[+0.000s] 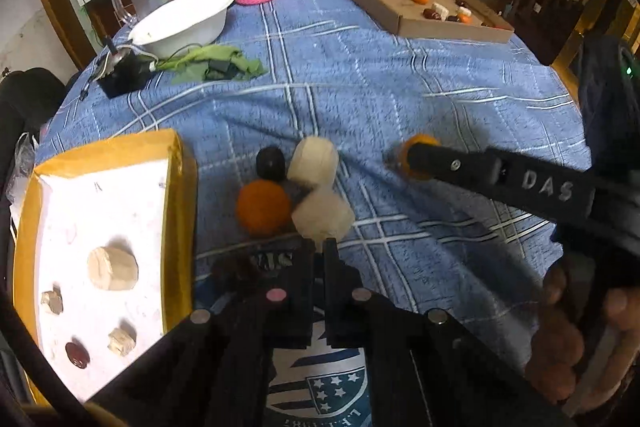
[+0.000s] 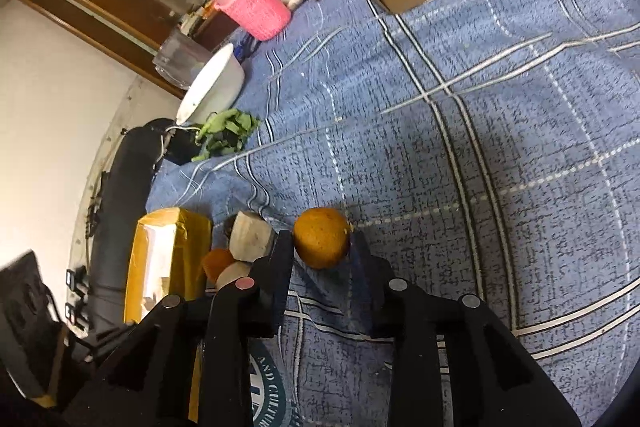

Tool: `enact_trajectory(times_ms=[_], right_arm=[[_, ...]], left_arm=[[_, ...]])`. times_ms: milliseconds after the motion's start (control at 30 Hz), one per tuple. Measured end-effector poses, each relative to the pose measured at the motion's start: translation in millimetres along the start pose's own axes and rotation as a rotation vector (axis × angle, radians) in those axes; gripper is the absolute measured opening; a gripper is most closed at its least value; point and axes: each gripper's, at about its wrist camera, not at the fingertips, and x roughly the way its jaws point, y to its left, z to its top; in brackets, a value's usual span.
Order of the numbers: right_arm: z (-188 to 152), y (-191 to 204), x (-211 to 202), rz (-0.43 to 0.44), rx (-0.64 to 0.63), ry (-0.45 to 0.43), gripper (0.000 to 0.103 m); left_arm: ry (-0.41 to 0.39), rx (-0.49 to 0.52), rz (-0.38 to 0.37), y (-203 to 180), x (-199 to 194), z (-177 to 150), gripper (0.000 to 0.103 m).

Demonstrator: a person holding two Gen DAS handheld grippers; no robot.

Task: Organize fruits
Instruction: 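Grasp the round beige piece with the left gripper while the right gripper holds the tangerine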

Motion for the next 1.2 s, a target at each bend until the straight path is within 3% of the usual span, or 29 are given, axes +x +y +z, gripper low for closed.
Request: enact_trajectory(times_ms=[100, 133, 167, 233, 367, 400, 467, 500, 533, 667, 767, 933, 1067, 1133, 1200], right_arm=[[-0.6, -0.6, 0.6, 0.001, -0.001, 0.004, 0.027], [0.0, -0.1, 0.4, -0.001, -0.001, 0.002, 0.027], [0.1, 0.4, 0.0, -0.001, -0.003, 0.001, 0.027], [0.3, 0.9, -1.5, -0.004, -0.005, -0.005, 0.027], [0.2, 1.4, -3.9, -0.011, -0.01, -0.015, 0.027], [0.2, 1.2, -4.5, -0.013, -0.01, -0.015, 0.027], [0.6, 1.0, -6.4, -0.012, -0.011, -0.021, 0.027], [0.7, 1.8, -7.4, -0.013, -0.013, -0.025, 0.027], [0.9, 2.3, -9.0, -0.014, -0.015, -0.03, 0.027], [1.2, 5.0, -14.7, -0.005, -0.021, -0.046, 0.027], [0.9, 5.5, -16.8, -0.005, -0.023, -0.054, 0.027], [0.3, 6.5, -15.6, -0.004, -0.027, -0.053, 0.027], [-1.1, 9.0, -13.6, -0.009, -0.039, -0.052, 0.027], [-0.6, 9.4, -13.4, -0.01, -0.04, -0.053, 0.027], [-0.6, 9.1, -13.3, -0.012, -0.038, -0.053, 0.027]], left_arm=[[0.008, -0.032, -0.034, -0.6, 0.0, -0.2, 0.013], [0.004, -0.041, -0.031, -0.4, 0.0, 0.3, 0.026], [-0.001, -0.044, -0.02, -1.9, 0.5, 1.7, 0.047], [-0.011, -0.047, -0.007, -5.5, 3.4, 5.0, 0.066], [-0.014, -0.077, 0.007, -6.2, 11.5, 16.0, 0.065], [0.003, -0.085, 0.027, -5.8, 16.6, 19.4, 0.062], [-0.003, -0.09, 0.073, -4.7, 17.3, 21.7, 0.041], [0.005, -0.08, 0.095, -6.5, 17.9, 21.7, 0.041], [0.01, -0.073, 0.084, -6.9, 17.7, 20.7, 0.034], [0.013, -0.054, 0.08, -8.5, 11.4, 13.0, 0.03], [0.017, -0.053, 0.032, -5.4, 5.1, 5.2, 0.024], [0.004, -0.046, 0.011, -4.8, 6.3, 0.8, 0.028], [0.001, -0.062, 0.032, -6.7, 15.0, 6.3, 0.052], [-0.01, -0.063, 0.043, -8.3, 19.1, 8.7, 0.052], [0.0, -0.066, 0.024, -9.9, 23.5, 10.1, 0.044]])
